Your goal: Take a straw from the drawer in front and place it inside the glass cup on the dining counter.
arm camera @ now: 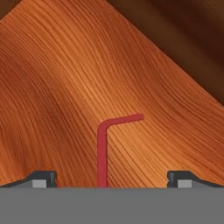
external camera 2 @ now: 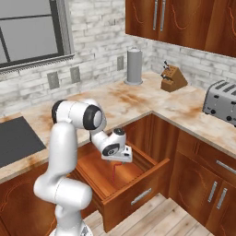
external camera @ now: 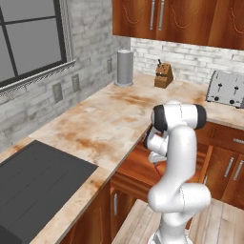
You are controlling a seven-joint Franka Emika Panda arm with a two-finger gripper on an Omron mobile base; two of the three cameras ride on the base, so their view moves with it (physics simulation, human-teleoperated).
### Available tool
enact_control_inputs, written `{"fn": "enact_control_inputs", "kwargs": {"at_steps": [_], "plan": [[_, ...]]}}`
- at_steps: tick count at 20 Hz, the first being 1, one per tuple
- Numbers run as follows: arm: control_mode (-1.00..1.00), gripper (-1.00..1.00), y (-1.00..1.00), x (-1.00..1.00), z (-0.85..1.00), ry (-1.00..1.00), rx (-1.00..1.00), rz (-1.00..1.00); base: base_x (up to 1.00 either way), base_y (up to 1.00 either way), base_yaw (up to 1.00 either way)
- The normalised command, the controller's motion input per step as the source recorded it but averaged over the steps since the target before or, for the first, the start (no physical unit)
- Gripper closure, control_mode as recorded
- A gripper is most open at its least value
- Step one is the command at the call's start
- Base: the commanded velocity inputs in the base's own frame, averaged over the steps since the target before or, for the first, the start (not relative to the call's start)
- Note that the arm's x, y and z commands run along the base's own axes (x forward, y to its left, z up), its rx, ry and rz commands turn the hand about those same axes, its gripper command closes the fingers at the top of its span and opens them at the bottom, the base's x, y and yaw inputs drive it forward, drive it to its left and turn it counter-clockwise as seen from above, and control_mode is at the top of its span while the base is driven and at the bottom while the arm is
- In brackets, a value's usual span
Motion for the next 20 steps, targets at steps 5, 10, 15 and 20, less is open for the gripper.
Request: {"fn": "enact_control_inputs", "kwargs": {"at_steps": [5, 10, 15, 20], "plan": [[-1.00, -1.00, 0.00, 0.09, -0.24, 0.00, 0.00, -0.04, 0.00, 0.00, 0.00], [-1.00, -1.00, 0.02, 0.08, -0.27, 0.02, 0.00, -0.06, 0.00, 0.00, 0.00], [-1.00, -1.00, 0.05, 0.09, -0.27, 0.03, 0.00, -0.06, 0.00, 0.00, 0.00], [-1.00, -1.00, 0.05, 0.11, -0.23, 0.03, 0.00, -0.06, 0.00, 0.00, 0.00]]}}
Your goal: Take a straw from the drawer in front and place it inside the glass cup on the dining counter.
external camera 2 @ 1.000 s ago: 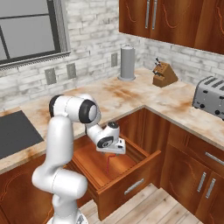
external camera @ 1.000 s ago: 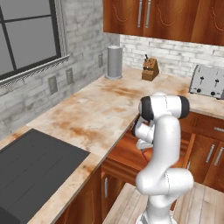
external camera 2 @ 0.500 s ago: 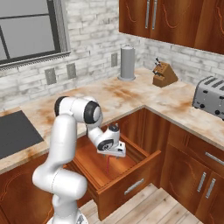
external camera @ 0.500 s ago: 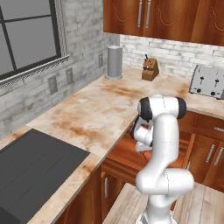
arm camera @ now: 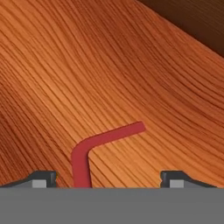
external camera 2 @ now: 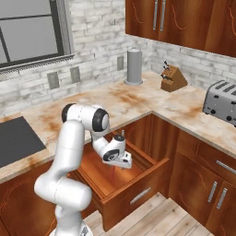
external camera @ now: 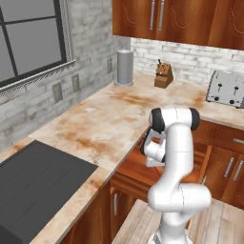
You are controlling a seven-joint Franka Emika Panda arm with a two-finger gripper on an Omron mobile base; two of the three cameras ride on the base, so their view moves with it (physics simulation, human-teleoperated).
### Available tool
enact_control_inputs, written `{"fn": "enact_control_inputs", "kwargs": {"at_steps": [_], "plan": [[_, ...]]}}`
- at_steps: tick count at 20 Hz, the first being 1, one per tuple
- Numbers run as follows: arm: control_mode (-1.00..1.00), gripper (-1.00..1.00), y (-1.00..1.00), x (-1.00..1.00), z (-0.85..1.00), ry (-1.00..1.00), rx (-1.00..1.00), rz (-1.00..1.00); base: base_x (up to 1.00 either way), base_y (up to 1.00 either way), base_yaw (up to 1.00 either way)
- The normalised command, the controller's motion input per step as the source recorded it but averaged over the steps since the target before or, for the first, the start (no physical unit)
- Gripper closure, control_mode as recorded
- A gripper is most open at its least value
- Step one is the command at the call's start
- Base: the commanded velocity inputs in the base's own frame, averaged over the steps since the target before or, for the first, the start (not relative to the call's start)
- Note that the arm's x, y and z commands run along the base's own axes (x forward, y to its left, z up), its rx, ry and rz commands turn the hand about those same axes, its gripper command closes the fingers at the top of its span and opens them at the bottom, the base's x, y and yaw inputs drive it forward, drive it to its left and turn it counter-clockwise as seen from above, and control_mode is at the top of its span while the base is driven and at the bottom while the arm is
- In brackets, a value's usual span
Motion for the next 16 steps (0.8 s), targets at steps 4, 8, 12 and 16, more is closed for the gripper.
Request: {"fn": "enact_control_inputs", "kwargs": {"at_steps": [4, 8, 12, 16], "plan": [[-1.00, -1.00, 0.01, 0.18, -0.24, 0.06, 0.00, -0.06, 0.00, 0.00, 0.00], [-1.00, -1.00, 0.00, 0.12, -0.36, 0.07, 0.00, -0.06, 0.00, 0.00, 0.00], [-1.00, 1.00, 0.00, 0.00, -0.44, 0.08, 0.00, -0.11, 0.00, 0.00, 0.00], [-1.00, 1.00, -0.04, 0.00, -0.40, 0.05, 0.00, -0.11, 0.00, 0.00, 0.00]]}}
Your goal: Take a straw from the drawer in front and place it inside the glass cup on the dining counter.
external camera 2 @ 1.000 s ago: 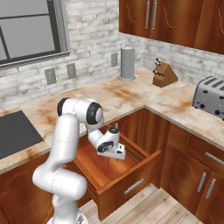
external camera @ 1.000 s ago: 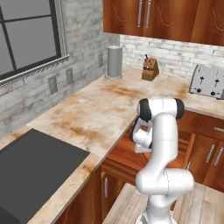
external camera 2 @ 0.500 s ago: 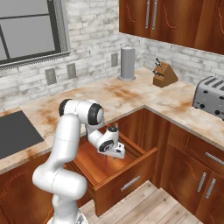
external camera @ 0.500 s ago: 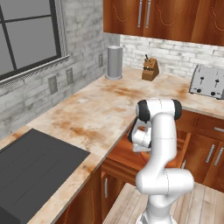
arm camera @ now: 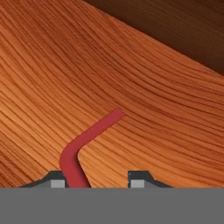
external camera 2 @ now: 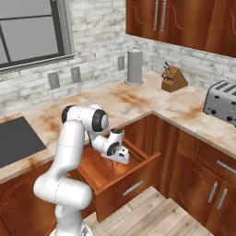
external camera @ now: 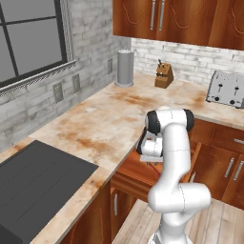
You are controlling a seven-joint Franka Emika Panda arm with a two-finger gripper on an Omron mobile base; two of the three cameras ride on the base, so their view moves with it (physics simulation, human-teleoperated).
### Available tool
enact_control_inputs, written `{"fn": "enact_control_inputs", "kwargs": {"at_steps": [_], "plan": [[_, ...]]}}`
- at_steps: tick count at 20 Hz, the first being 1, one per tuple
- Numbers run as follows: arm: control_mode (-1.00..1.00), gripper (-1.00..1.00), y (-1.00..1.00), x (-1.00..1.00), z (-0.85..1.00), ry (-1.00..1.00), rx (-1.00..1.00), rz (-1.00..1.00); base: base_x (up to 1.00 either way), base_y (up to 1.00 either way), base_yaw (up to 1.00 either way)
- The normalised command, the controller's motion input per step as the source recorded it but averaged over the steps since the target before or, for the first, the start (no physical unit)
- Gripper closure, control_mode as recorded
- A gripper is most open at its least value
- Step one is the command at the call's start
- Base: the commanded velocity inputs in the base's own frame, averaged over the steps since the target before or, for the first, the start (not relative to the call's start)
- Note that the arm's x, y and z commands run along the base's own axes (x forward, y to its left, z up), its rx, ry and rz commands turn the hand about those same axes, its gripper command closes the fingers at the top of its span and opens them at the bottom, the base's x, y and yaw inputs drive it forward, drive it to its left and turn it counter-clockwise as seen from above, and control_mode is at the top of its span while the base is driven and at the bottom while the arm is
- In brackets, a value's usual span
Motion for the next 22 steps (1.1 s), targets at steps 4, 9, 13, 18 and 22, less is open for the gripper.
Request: {"fn": "enact_control_inputs", "kwargs": {"at_steps": [4, 9, 13, 18, 22], "plan": [[-1.00, 1.00, -0.20, -0.11, -0.40, 0.05, 0.00, -0.12, 0.00, 0.00, 0.00], [-1.00, 1.00, -0.29, -0.22, -0.41, 0.05, 0.00, -0.11, 0.00, 0.00, 0.00], [-1.00, 1.00, -0.41, -0.54, -0.22, 0.02, 0.00, -0.10, 0.00, 0.00, 0.00], [-1.00, 1.00, -0.23, -0.71, 0.18, 0.00, 0.00, -0.07, 0.00, 0.00, 0.00], [-1.00, 1.00, 0.02, -0.90, 0.74, -0.03, 0.03, 0.00, 0.00, 0.00, 0.00]]}}
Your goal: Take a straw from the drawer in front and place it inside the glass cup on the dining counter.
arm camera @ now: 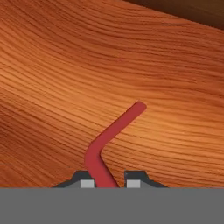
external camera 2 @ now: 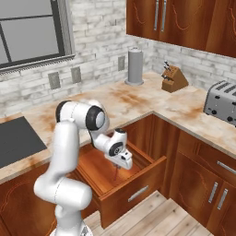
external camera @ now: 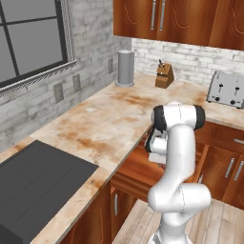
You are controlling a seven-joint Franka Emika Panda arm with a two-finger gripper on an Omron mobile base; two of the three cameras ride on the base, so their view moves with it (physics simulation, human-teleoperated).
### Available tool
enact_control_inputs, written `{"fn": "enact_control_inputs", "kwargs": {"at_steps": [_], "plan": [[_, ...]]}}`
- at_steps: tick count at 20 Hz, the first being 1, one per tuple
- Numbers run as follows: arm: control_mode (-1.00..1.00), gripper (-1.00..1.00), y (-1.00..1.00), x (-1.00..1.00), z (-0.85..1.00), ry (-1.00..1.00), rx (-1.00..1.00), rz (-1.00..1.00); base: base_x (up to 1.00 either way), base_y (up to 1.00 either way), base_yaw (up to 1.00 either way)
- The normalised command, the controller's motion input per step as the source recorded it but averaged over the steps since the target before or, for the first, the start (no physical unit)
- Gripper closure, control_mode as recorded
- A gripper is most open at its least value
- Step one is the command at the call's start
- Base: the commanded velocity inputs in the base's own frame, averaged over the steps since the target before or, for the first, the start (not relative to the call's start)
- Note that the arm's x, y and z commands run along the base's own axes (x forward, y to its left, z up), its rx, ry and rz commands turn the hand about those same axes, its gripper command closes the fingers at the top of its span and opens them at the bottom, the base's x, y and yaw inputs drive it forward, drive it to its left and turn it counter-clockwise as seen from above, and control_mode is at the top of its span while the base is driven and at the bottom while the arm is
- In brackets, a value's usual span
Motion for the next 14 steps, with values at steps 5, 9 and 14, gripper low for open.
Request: {"fn": "enact_control_inputs", "kwargs": {"at_steps": [5, 9, 14], "plan": [[-1.00, 1.00, 0.20, -0.85, 0.96, -0.02, 0.05, 0.00, 0.00, 0.00, 0.00], [-1.00, 1.00, 0.25, -0.61, 1.00, -0.04, 0.03, 0.00, 0.00, 0.00, 0.00], [-1.00, 1.00, 0.05, -0.04, 1.00, -0.08, 0.00, 0.00, 0.00, 0.00, 0.00]]}}
